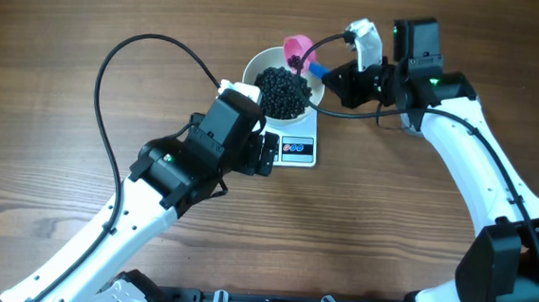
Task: Scoop item into bowl and weigh 150g on scale
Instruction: 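Carry the pink cup back and lower it into the bean tub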
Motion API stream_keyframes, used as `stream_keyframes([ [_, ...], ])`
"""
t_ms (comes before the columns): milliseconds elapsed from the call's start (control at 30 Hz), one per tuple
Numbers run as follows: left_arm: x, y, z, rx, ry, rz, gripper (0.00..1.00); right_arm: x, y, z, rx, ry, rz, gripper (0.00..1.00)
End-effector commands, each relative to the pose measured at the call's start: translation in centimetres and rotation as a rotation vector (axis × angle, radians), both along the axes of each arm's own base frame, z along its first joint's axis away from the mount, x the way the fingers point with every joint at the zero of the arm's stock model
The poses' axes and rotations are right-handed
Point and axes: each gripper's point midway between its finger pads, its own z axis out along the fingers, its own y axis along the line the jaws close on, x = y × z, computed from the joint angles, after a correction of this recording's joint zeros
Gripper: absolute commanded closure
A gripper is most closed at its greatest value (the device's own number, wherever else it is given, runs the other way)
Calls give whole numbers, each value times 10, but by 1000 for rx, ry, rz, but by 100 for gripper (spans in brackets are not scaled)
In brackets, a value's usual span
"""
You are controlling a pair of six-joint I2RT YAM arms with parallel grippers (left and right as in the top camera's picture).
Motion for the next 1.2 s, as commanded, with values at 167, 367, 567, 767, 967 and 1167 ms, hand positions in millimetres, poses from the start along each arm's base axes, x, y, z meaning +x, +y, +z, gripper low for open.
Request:
stream_keyframes([
  [167,1,-4,5,-7,-11,-18,0,12,-15,38,221,53,-106,96],
  [367,1,-4,5,-7,-11,-18,0,24,-83,48,364,140,-266,96],
  [567,1,-4,5,-7,-11,-18,0,9,-182,47,425,229,-516,96],
  [767,1,-4,5,-7,-11,-18,0,-38,-265,48,470,320,-776,96],
  [967,1,-4,5,-7,-11,-18,0,-70,-294,25,429,436,-904,95],
  [1167,1,-4,5,-7,-11,-18,0,-66,-277,-2,266,544,-997,96],
])
